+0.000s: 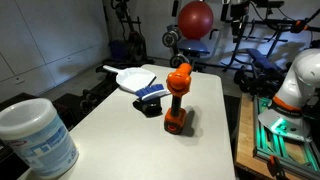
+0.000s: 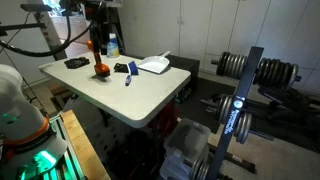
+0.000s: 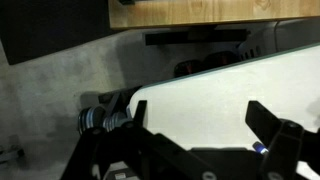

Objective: Slide the drill a little forward on the table

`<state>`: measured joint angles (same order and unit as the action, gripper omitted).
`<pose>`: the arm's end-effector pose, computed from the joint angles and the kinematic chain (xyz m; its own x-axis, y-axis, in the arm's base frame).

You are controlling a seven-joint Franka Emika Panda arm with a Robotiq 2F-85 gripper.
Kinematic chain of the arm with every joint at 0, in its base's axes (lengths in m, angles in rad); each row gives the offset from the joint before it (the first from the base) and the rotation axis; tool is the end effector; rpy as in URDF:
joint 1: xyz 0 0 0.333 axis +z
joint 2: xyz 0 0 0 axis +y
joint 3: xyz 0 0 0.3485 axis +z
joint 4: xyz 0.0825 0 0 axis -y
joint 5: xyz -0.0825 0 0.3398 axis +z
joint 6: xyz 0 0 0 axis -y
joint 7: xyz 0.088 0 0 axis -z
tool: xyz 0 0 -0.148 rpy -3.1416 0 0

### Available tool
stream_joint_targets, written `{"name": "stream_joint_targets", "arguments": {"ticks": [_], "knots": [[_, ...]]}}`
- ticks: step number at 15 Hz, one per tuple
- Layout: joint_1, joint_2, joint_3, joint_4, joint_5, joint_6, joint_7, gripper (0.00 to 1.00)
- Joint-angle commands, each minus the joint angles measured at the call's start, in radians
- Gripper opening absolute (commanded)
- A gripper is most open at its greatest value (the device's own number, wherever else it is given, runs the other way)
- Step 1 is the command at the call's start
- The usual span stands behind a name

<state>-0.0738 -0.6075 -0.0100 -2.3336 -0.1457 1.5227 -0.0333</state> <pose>0.2710 -0.0456 0.5339 0.9771 -0.0531 -0.2060 -0.0262 -0.9910 0.1310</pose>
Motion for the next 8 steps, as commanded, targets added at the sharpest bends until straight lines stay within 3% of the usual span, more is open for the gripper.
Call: {"name": "stream_joint_targets", "arguments": {"ticks": [1, 8], "knots": [[0.016, 0.001, -0.012, 0.002, -0.005, -0.003, 0.007, 1.0], [0.044, -0.002, 0.016, -0.02, 0.02, 0.013, 0.019, 1.0]]}}
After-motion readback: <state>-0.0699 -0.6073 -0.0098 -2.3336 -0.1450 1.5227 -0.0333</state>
